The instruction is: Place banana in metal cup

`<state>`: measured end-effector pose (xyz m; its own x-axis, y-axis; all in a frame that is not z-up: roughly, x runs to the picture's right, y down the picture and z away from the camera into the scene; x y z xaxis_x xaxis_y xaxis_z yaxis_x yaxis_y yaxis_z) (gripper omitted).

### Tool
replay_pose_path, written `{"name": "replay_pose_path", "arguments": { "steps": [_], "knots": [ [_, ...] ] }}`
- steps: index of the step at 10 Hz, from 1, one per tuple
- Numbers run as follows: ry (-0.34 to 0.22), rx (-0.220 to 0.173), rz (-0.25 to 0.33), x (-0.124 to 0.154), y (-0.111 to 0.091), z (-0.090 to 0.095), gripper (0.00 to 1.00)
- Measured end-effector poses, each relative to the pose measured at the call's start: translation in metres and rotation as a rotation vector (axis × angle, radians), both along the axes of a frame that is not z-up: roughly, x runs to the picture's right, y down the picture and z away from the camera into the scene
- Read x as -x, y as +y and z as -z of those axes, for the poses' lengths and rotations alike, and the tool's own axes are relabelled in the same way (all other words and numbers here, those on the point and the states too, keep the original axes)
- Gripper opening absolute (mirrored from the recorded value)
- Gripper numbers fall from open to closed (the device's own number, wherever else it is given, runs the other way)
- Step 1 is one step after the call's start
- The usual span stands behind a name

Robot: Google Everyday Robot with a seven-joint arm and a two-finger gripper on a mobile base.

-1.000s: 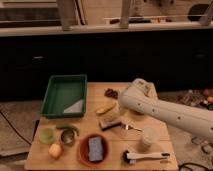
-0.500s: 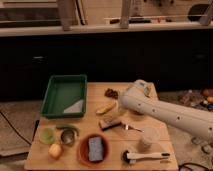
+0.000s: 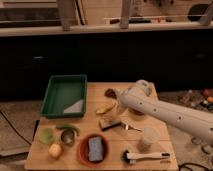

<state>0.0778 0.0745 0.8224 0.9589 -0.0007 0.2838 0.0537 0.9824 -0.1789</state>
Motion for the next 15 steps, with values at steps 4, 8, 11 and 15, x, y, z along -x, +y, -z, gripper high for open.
{"name": "replay_pose_path", "arguments": {
  "steps": [4, 8, 11, 15],
  "knots": [
    [-0.083, 0.022, 0.103, 0.014, -0.01, -0.012, 0.8],
    [-0.111, 0.092, 0.218, 0.027, -0.009, -0.028, 0.8],
    [-0.106, 0.152, 0.268, 0.032, -0.001, -0.049, 0.8],
    [-0.117, 0.203, 0.303, 0.042, 0.009, -0.065, 0.8]
  ]
}}
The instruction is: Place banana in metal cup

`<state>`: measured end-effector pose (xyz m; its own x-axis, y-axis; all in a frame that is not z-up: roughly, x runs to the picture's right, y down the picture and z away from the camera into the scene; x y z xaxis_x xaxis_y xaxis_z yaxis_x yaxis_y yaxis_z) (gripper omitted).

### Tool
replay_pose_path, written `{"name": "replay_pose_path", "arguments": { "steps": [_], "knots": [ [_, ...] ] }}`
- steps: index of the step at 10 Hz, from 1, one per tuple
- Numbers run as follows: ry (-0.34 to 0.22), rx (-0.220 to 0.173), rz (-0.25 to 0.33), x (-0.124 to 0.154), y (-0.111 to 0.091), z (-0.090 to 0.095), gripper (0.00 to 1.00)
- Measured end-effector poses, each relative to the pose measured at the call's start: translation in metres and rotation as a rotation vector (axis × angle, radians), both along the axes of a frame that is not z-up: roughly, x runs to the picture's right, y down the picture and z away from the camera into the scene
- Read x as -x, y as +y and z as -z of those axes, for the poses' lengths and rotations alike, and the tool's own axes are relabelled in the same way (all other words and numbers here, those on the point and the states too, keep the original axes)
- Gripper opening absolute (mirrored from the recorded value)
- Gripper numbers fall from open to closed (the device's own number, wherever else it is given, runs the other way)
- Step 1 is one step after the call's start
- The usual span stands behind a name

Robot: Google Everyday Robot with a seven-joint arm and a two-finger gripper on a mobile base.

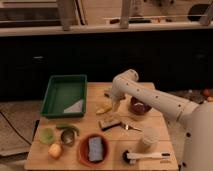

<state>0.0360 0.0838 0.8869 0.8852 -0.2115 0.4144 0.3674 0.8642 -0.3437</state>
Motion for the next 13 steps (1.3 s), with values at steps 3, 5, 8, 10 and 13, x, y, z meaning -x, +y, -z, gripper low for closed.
{"name": "replay_pose_path", "arguments": {
  "steps": [3, 5, 8, 10, 13],
  "knots": [
    [-0.009, 0.029, 0.018, 0.008, 0.007, -0.008, 0.8],
    [-0.009, 0.051, 0.022, 0.009, 0.012, -0.015, 0.8],
    [-0.006, 0.088, 0.024, 0.009, 0.018, -0.026, 0.8],
    [-0.005, 0.106, 0.03, 0.01, 0.021, -0.032, 0.66],
    [0.0, 0.141, -0.001, 0.004, 0.03, -0.043, 0.38]
  ]
}}
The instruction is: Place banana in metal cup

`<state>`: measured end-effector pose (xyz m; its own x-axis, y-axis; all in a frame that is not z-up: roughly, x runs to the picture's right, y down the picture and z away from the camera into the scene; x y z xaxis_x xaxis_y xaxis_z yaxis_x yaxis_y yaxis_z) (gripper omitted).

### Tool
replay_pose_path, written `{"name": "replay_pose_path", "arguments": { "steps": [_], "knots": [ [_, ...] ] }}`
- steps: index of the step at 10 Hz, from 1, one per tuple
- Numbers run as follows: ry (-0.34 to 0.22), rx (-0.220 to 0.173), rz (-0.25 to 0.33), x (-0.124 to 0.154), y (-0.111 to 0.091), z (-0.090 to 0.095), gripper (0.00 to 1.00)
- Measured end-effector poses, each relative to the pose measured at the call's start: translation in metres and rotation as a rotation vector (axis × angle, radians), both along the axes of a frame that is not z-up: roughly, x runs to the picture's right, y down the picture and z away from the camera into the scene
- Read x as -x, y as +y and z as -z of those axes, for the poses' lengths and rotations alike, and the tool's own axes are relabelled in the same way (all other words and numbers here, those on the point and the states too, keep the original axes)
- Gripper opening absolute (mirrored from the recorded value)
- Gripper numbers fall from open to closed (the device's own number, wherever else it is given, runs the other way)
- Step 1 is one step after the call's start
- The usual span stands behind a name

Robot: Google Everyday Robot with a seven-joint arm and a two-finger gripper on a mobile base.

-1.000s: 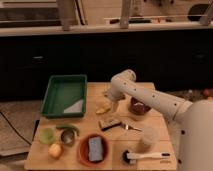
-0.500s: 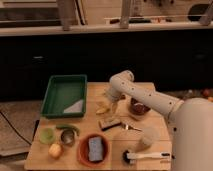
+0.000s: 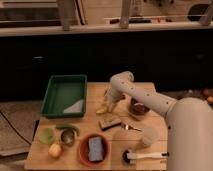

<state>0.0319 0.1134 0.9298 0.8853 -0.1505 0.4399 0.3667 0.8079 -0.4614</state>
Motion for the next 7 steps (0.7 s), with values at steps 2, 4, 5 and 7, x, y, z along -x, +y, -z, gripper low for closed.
{"name": "replay_pose_path", "arguments": {
  "steps": [2, 4, 5, 7],
  "knots": [
    [0.0, 0.025, -0.035, -0.0013, 0.0063, -0.0076, 0.16],
    [0.0, 0.025, -0.038, -0.0014, 0.006, -0.0081, 0.0],
    [0.001, 0.025, -0.038, -0.002, 0.006, -0.0077, 0.0],
    [0.002, 0.027, -0.036, -0.0029, 0.0066, -0.0072, 0.0]
  ]
}}
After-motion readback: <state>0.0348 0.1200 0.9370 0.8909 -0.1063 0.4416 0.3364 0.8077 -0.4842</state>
